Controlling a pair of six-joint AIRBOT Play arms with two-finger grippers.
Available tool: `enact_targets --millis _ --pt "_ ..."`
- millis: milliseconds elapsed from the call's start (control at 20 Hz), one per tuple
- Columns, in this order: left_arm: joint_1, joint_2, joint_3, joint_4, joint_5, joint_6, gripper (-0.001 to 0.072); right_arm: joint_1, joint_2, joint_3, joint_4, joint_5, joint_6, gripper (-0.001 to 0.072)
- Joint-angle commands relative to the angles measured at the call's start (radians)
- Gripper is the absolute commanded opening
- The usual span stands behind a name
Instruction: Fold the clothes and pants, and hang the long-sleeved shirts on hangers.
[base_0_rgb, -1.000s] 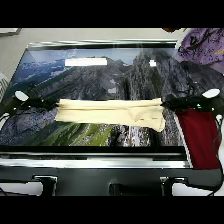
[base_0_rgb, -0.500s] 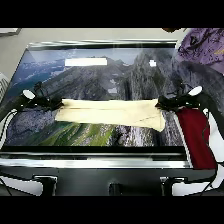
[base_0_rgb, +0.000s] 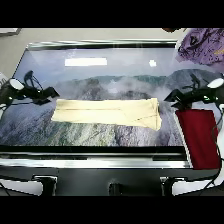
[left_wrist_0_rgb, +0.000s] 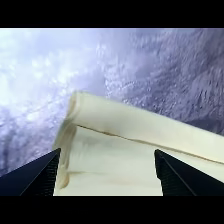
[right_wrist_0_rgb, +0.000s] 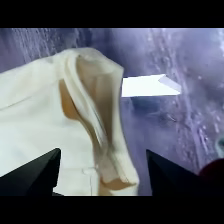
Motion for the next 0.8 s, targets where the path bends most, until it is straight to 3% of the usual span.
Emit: enact_targets --millis 0,300,650,750 --pt "0.016 0.051 0.035 0.009 -0.046 0.000 0.0669 -0.079 -0.032 -0.056 0.085 0.074 -0.074 0.0615" --pt "0.015 0.073 0.035 0.013 -0.065 -0.001 0.0669 -0.027 -0.136 -0.103 0.198 0.047 -0.143 0.0616" --pt "0.013 0.073 0.035 0.011 -0.068 -0.004 0.0669 0.052 -0.173 -0.103 0.189 -0.028 -0.121 0.0610" --pt "0.013 0.073 0.035 0.010 -0.068 -0.004 0.0669 0.082 -0.175 -0.103 0.184 -0.027 -0.121 0.0531"
